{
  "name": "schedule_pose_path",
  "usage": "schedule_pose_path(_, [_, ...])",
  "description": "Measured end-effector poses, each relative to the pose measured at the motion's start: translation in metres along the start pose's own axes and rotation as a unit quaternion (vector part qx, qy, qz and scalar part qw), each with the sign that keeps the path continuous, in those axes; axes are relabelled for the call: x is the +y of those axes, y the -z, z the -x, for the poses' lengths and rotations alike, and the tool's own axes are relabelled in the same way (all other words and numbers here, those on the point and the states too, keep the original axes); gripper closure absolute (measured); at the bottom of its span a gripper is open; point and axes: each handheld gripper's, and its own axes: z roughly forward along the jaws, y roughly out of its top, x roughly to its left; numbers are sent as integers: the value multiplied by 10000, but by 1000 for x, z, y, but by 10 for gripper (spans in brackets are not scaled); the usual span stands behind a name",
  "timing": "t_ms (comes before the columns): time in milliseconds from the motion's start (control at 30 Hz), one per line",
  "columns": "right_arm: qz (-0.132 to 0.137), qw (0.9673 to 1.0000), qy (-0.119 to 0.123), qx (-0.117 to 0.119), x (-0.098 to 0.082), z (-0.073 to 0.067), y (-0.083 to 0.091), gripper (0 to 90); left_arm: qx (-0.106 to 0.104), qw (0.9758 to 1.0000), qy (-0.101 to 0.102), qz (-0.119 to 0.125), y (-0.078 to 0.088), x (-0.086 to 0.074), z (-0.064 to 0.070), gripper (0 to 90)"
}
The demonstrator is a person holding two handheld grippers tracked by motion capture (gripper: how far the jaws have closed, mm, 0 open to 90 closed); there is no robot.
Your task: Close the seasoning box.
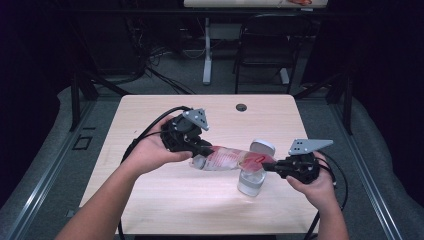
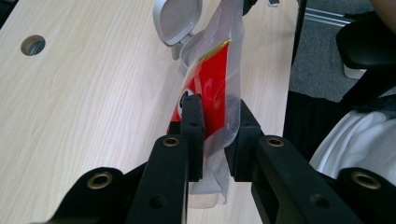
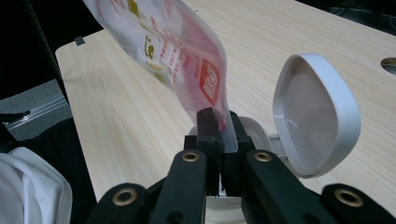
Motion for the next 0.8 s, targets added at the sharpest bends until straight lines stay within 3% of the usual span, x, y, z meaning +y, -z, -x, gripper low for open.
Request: schedule_pose_path(800, [-86, 9999, -118, -26, -7, 6, 1, 891, 9, 9999, -104, 40, -2, 19, 3, 798])
